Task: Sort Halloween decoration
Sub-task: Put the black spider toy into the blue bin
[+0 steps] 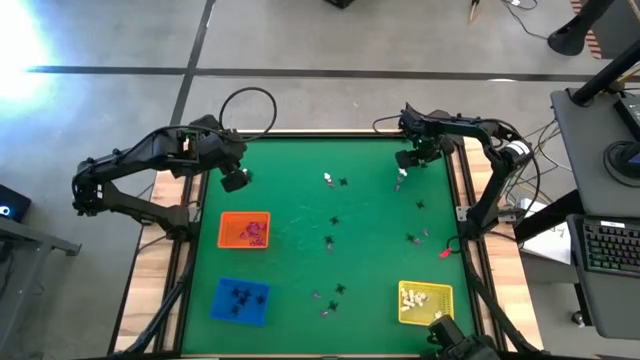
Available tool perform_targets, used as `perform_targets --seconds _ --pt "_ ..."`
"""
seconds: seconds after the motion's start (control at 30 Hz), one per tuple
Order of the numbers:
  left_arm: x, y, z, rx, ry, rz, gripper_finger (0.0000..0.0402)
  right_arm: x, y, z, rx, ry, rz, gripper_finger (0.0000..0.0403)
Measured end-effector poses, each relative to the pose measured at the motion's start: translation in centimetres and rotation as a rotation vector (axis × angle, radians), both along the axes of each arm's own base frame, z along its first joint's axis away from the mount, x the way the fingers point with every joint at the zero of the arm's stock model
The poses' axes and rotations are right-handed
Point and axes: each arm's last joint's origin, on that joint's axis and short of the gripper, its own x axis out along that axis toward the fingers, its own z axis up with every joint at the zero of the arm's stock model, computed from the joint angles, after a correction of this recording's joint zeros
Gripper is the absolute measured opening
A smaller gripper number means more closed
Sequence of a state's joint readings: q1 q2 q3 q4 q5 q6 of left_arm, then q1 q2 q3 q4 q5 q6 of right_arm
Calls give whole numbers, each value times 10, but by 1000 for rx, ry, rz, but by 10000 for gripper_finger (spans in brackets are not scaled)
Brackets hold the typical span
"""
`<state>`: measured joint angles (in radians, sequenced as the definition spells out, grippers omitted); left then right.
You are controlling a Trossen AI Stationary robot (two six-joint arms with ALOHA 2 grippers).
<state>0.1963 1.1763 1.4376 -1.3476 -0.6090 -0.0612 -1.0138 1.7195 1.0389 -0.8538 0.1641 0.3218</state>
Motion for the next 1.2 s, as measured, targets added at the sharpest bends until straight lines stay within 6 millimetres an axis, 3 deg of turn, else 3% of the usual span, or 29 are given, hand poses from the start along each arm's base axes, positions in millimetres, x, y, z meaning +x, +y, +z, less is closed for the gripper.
perform_targets --seconds 0.37,0.73,0.97,1.2 --pt "0 0 0 0 0 0 132 0 0 -1 5 -6 -4 170" --pt "0 0 0 -4 -5 4 132 4 2 -9 16 34 10 93" --pt "0 -1 0 -24 -9 -6 132 8 6 -14 35 86 74 18" --pt "0 -1 0 -23 -8 -8 132 6 7 -5 27 77 74 9"
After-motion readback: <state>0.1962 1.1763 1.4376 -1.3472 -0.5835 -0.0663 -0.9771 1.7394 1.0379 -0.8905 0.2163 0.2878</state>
